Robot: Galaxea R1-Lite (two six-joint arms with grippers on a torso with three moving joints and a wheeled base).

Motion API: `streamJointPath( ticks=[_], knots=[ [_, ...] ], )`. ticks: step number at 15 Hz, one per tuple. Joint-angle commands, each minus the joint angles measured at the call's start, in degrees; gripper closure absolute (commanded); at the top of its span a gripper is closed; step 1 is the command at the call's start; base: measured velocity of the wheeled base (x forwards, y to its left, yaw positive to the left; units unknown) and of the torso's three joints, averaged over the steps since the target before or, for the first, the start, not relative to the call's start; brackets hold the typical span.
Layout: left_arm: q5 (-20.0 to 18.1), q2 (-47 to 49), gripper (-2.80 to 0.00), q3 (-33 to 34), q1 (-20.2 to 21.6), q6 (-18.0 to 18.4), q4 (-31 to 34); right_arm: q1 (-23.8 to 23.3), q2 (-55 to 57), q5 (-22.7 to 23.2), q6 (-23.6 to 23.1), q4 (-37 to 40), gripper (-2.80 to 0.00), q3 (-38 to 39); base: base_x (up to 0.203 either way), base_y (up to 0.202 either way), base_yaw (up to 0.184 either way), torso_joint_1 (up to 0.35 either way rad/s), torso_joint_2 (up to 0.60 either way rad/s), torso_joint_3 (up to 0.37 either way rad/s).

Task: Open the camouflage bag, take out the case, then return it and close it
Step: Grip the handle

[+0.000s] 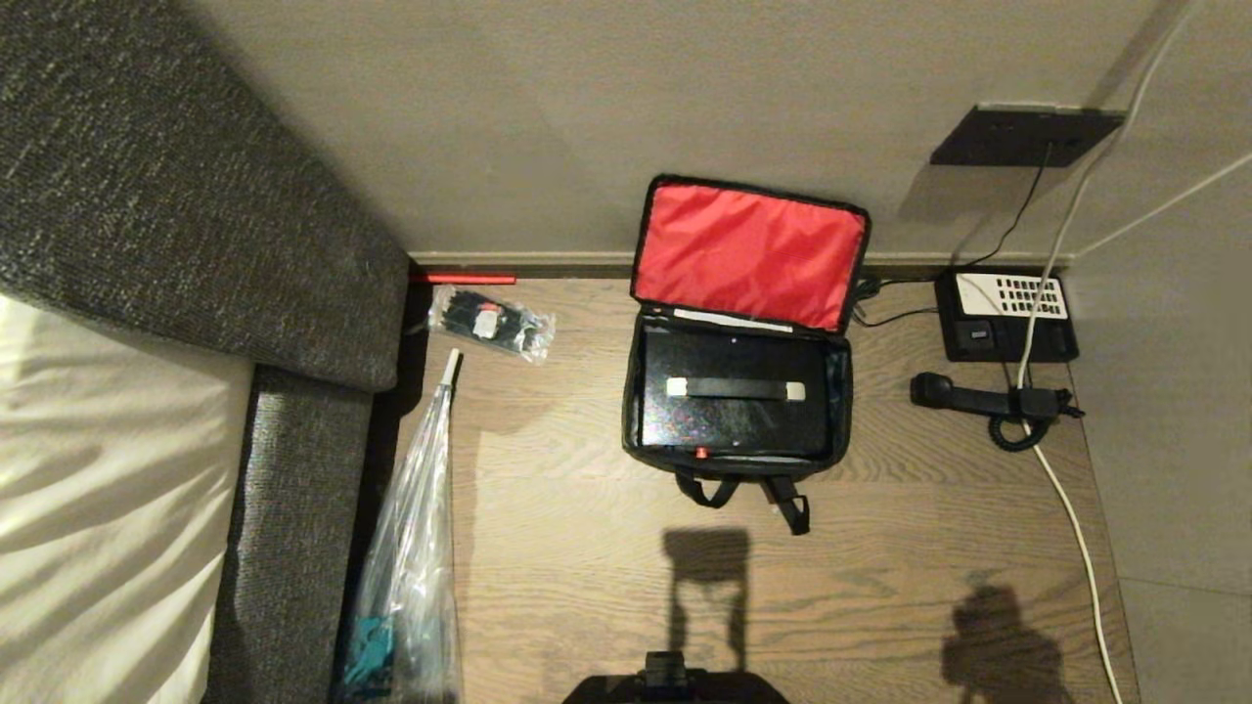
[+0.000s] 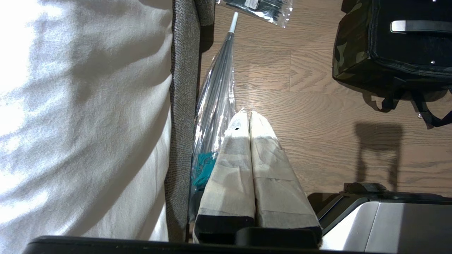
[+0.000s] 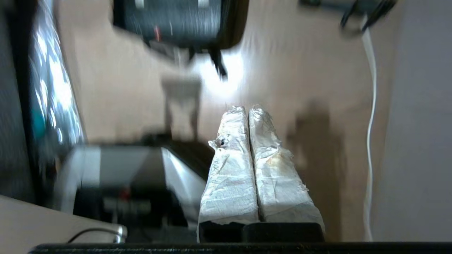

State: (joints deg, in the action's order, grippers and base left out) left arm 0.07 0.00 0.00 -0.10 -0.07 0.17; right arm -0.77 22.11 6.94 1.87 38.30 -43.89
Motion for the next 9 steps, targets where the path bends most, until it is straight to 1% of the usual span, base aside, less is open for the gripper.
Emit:
streamJointPath(
  ticks=[1,3,4,5,6,7,9],
  knots=[
    [0.01,0.0,0.0,0.0,0.01,-0.01,0.01,0.11,28.16,1.1,-3.05,-2.48,0.0,-4.45,0.0,0.0,0.0,0.0,0.0,0.0],
    [0.01,0.0,0.0,0.0,0.01,-0.01,0.01,1.89,44.17,1.95,-5.79,-9.07,0.0,-7.43,0.0,0.0,0.0,0.0,0.0,0.0],
    [0.01,0.0,0.0,0.0,0.01,-0.01,0.01,3.52,51.46,2.08,-6.9,-12.32,-2.8,-9.05,0.0,0.0,0.0,0.0,0.0,0.0],
    [0.01,0.0,0.0,0.0,0.01,-0.01,0.01,5.53,57.87,1.42,-7.77,-14.87,-2.8,-10.83,0.0,0.0,0.0,0.0,0.0,0.0],
    [0.01,0.0,0.0,0.0,0.01,-0.01,0.01,7.99,64.56,-0.9,-8.49,-17.37,-2.8,-13.07,0.0,0.0,0.0,0.0,0.0,0.0],
    [0.01,0.0,0.0,0.0,0.01,-0.01,0.01,10.75,70.63,-4.59,-9.02,-19.67,-2.8,-15.28,0.0,0.0,0.0,0.0,0.0,0.0],
    [0.01,0.0,0.0,0.0,0.01,-0.01,0.01,16.57,81.47,-16.21,-9.86,-25.55,-2.8,-19.58,0.0,0.0,0.0,0.0,0.0,0.0]
  ],
)
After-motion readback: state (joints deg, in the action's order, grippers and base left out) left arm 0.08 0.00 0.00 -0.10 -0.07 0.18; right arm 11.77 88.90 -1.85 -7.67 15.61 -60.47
